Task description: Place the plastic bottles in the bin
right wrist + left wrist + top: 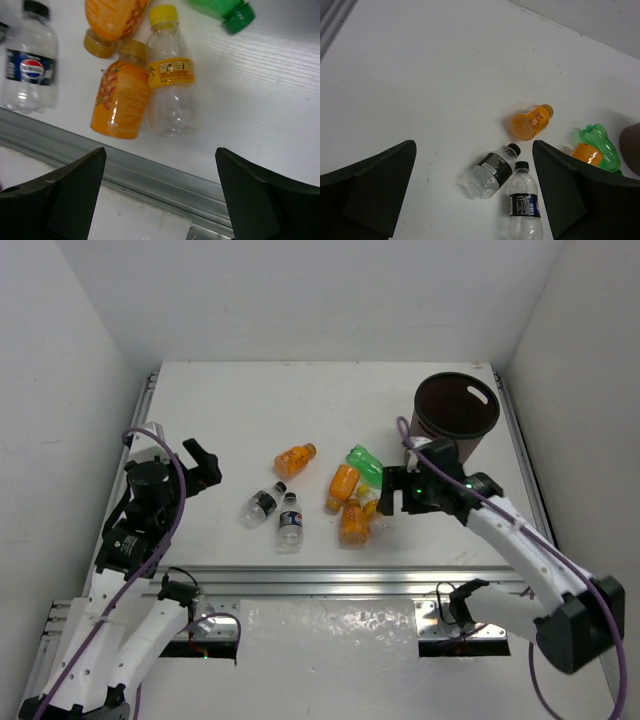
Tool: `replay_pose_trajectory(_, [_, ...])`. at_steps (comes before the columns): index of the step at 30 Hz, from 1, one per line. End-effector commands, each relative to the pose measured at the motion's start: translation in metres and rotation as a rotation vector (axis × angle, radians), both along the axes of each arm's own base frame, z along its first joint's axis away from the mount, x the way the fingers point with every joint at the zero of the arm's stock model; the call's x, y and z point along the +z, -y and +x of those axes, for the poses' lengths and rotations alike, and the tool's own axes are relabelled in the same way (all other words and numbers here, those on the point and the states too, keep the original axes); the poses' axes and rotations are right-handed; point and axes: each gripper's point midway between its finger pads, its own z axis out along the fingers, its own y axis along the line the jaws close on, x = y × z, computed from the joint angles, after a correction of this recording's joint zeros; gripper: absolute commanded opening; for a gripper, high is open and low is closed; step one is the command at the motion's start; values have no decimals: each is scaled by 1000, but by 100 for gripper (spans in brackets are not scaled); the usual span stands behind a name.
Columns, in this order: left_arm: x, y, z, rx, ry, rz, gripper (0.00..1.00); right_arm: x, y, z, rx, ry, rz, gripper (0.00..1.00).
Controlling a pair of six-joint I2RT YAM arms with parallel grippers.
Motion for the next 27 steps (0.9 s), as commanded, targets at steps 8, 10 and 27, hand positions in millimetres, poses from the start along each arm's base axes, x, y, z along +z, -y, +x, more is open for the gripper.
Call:
replay_pose_trajectory(8, [6,9,5,-42,27,-11,100,-87,-13,40,75,-27,-379,78])
replay_pose_trajectory(10, [4,11,6,-51,21,-11,100,-104,-10,42,74,-46,-417,76])
replay_pose_trajectory(27, [2,13,8,-62,11,-7,100,-47,-23,17,102,31,-365,41])
